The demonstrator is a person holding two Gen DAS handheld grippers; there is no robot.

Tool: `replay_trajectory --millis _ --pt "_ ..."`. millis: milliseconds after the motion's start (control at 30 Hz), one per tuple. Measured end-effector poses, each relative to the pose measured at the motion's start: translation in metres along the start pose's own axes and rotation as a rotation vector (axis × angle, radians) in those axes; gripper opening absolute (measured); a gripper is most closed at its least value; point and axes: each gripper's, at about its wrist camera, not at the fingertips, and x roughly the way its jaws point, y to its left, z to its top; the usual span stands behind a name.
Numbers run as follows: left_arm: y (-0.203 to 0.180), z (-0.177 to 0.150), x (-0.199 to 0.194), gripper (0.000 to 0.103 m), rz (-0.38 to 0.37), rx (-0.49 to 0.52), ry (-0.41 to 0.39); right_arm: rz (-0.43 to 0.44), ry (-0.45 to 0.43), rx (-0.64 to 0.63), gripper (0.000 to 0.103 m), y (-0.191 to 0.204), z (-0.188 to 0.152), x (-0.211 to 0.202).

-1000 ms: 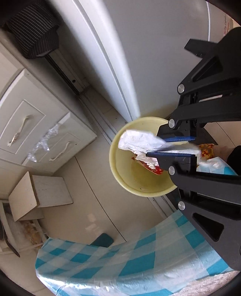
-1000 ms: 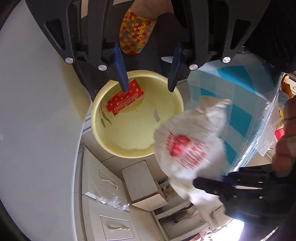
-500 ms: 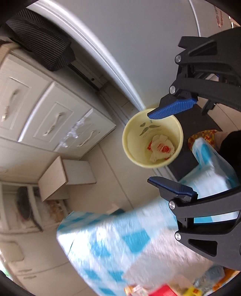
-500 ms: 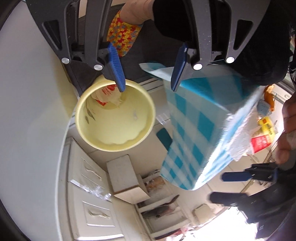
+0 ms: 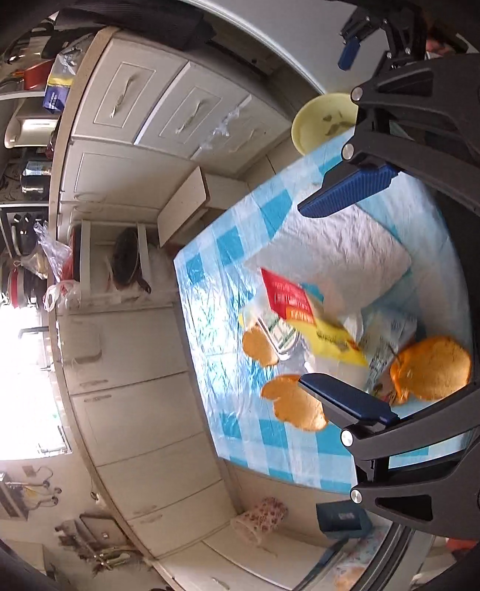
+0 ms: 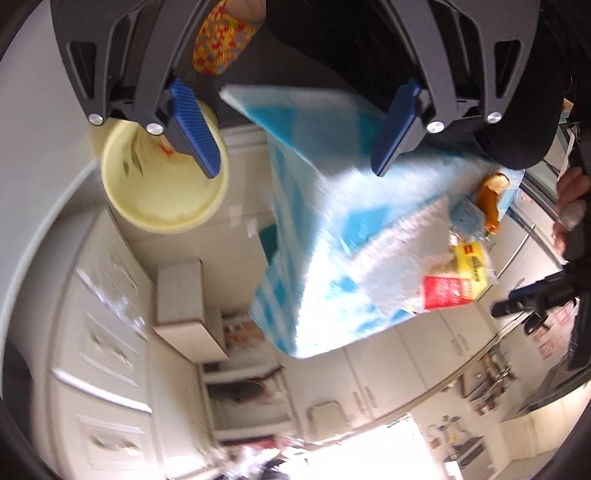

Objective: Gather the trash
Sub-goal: 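Grasp the white tissue sheet with the right tool while the left tool grasps a plastic strip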

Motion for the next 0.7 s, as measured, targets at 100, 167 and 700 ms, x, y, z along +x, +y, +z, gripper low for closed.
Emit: replay_trajectory --millis 100,167,700 --pt "0.012 0.0 0.013 0.087 0.006 0.023 0.007 0.016 -0.01 -0.077 0.091 0.025 0.021 0.01" --pt "0.014 -0.007 0.022 0.088 0.015 0.051 0.015 0.025 -0.011 -0.144 0.093 0.044 0.035 0.022" --pt "0.044 -0.025 0.059 0.005 -0.043 -0.051 0.09 0.048 0.149 -0.452 0.095 0.134 0.082 0.155"
